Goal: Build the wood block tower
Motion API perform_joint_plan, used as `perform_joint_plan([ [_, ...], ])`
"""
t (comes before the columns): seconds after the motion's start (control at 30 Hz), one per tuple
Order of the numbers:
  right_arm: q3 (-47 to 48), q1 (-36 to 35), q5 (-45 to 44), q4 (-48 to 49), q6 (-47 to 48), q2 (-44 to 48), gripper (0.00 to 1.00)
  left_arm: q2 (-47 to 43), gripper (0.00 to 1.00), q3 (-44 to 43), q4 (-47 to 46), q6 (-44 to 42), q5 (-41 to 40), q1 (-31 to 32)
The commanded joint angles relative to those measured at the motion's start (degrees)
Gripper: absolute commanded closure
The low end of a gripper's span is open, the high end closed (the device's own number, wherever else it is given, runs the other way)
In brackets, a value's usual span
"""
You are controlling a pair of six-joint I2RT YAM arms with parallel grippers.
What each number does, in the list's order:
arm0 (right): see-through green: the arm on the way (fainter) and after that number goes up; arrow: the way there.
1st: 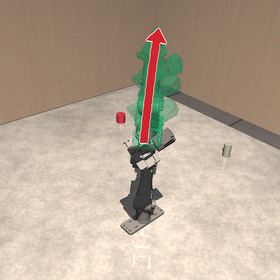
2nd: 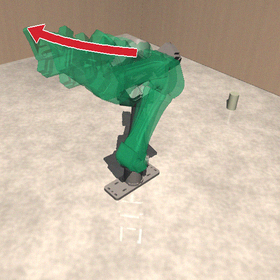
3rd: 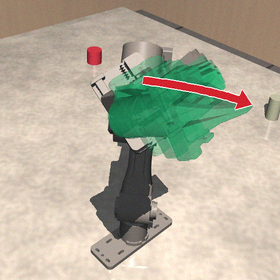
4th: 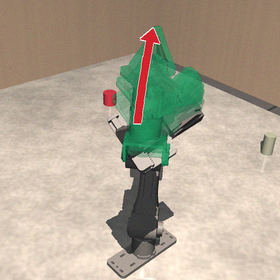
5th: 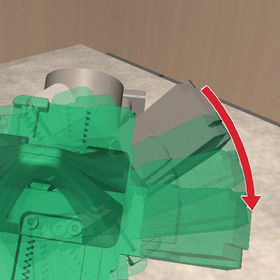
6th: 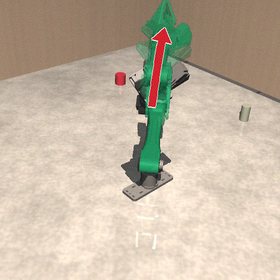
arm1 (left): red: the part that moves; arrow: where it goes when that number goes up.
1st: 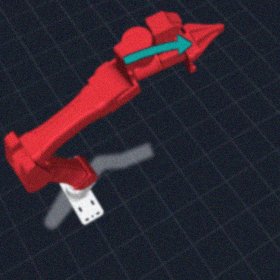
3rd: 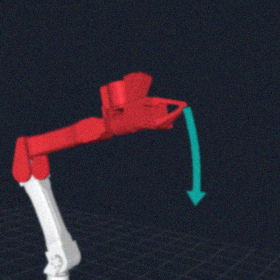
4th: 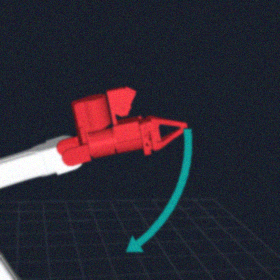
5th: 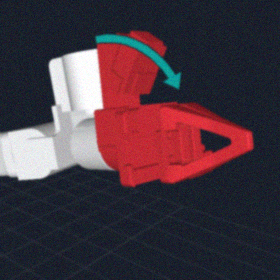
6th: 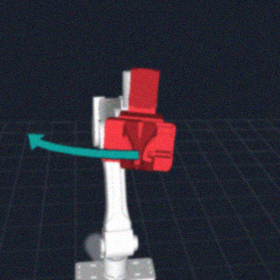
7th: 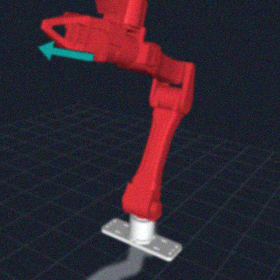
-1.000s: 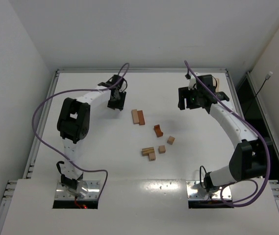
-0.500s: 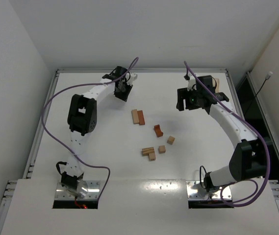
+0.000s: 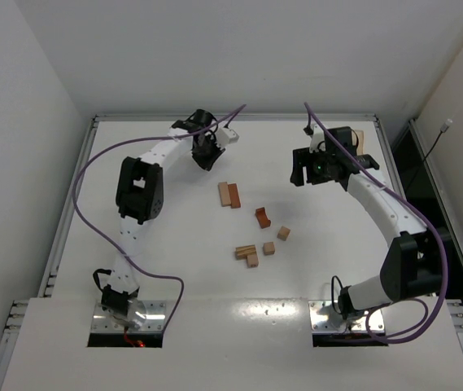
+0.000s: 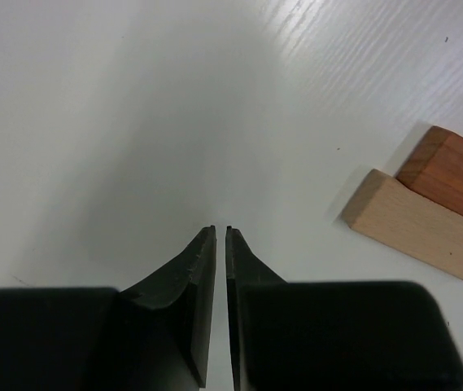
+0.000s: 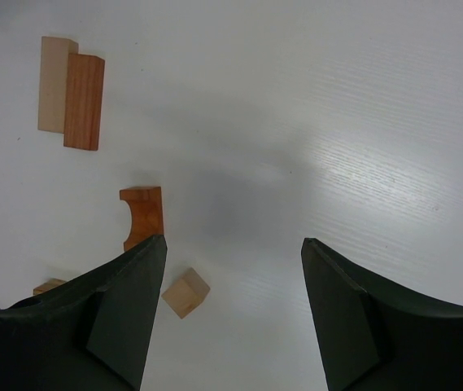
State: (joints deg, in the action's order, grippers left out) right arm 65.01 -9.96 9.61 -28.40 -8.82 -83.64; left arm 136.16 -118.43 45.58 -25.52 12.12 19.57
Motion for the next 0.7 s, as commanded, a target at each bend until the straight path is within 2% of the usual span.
perform_joint_plan([
  [0.0, -0.15, -0.33, 1.03, 2.65, 0.56, 0.84, 0.35, 0.6, 0.93, -0.05, 0.74, -3.83, 2.47, 1.6],
  [0.2, -0.15, -0.33, 1.03, 3.18, 0.56, 0.84, 0.35, 0.6, 0.93, 1.09, 1.26, -6.29, 3.61, 3.36],
  [0.43, -0.15, -0.33, 1.56, 3.18, 0.56, 0.84, 0.35, 0.6, 0.8, 2.24, 1.26, -7.62, 3.61, 5.04],
  [0.67, -0.68, -0.33, 1.56, 3.18, 0.56, 0.84, 0.35, 1.13, 0.79, 1.71, 1.26, -7.09, 4.23, 6.09],
])
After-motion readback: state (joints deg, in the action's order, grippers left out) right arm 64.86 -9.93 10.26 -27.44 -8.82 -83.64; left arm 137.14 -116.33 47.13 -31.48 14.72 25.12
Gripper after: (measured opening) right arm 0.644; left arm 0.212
